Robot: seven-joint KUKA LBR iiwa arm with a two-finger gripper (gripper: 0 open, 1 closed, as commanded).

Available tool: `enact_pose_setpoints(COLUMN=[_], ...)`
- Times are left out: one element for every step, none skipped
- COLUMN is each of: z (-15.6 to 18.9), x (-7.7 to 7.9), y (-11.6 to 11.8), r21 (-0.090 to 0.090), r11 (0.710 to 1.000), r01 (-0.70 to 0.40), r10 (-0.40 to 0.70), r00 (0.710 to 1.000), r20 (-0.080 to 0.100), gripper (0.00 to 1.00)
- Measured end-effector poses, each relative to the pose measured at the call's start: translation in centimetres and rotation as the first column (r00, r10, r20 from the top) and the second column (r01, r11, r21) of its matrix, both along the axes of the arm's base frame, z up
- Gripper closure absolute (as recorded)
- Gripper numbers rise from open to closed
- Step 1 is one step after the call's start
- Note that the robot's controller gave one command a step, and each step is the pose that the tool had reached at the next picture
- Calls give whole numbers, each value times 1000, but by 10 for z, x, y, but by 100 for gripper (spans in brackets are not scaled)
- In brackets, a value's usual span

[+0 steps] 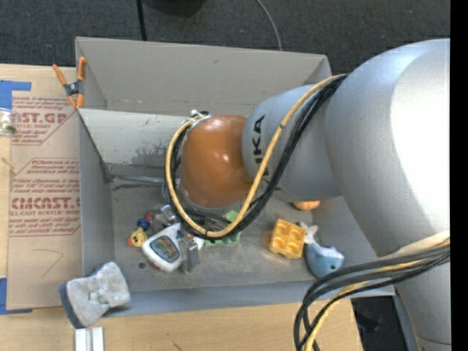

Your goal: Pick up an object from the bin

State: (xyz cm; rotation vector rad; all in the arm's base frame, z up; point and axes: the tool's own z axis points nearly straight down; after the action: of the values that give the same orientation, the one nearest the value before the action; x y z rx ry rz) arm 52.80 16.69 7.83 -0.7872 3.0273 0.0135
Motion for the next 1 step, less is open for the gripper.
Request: enact_pose_setpoints(z=[0], x=[0], y=[0], r21=[0], r11=[1000], r01=[0], r10=[0], r00=[1000], r20=[0], gripper=[100])
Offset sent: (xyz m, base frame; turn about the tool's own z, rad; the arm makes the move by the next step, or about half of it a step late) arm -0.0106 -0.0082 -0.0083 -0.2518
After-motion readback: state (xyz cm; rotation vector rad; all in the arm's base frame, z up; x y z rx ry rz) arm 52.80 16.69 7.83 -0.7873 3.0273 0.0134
